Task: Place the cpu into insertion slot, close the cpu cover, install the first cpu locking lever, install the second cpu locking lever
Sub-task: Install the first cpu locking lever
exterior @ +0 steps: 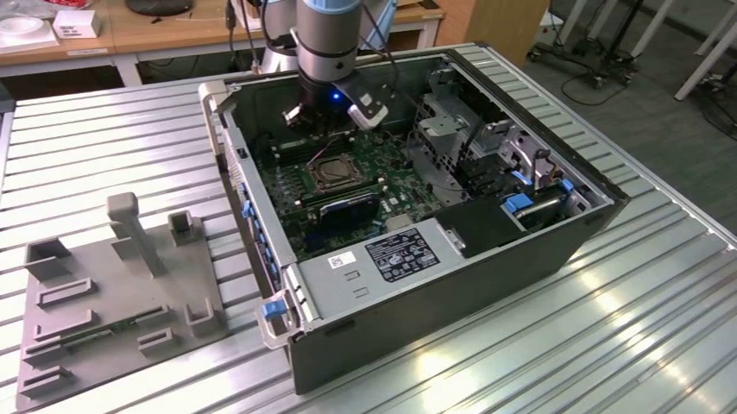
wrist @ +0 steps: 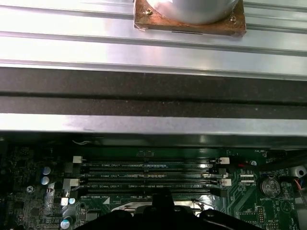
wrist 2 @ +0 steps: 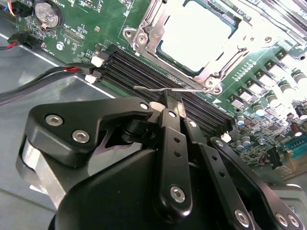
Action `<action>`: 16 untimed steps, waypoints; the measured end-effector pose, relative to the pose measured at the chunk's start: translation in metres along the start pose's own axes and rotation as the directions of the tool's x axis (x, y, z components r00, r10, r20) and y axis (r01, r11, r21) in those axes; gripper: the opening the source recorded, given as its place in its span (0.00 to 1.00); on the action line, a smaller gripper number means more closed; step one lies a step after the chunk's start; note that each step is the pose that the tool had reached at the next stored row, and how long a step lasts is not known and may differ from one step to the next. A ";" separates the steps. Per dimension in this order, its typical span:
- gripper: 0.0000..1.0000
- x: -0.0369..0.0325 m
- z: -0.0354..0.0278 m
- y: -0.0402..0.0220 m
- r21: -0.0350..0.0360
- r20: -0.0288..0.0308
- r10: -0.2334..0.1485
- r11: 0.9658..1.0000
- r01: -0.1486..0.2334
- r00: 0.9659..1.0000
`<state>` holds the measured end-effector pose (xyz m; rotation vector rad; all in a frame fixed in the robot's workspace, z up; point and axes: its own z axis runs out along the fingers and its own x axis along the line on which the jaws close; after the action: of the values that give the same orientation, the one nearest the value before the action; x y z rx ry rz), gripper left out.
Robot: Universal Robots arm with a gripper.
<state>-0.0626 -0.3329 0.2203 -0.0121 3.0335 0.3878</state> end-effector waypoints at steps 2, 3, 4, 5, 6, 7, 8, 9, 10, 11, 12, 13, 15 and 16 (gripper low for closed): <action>0.11 -0.0005 0.0005 -0.0001 0.000 0.000 0.000 1.000 0.000 1.000; 0.11 -0.0007 0.0008 -0.0002 0.000 0.000 0.000 1.000 0.000 1.000; 0.11 -0.0009 0.0010 -0.0003 0.000 0.000 0.000 1.000 0.000 1.000; 0.11 -0.0012 0.0013 -0.0003 0.000 0.000 0.000 1.000 0.000 1.000; 0.11 -0.0014 0.0016 -0.0004 0.000 0.000 0.000 1.000 0.000 1.000; 0.11 -0.0015 0.0019 -0.0005 0.000 0.000 0.000 1.000 0.000 1.000; 0.11 -0.0016 0.0022 -0.0006 0.000 0.000 0.000 1.000 0.000 1.000; 0.11 -0.0017 0.0024 -0.0006 0.000 0.000 0.000 1.000 0.000 1.000; 0.11 -0.0018 0.0026 -0.0007 0.000 0.000 0.000 1.000 0.000 1.000; 0.11 -0.0019 0.0028 -0.0007 0.000 0.000 0.000 1.000 0.000 1.000; 0.11 -0.0019 0.0031 -0.0008 0.000 0.000 0.000 1.000 0.000 1.000; 0.11 -0.0019 0.0034 -0.0009 0.000 0.000 0.000 1.000 0.000 1.000; 0.11 -0.0019 0.0041 -0.0010 0.000 0.000 0.000 1.000 0.000 1.000; 0.11 -0.0018 0.0045 -0.0012 0.000 0.000 0.000 1.000 0.000 1.000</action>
<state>-0.0604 -0.3329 0.2158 -0.0121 3.0335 0.3878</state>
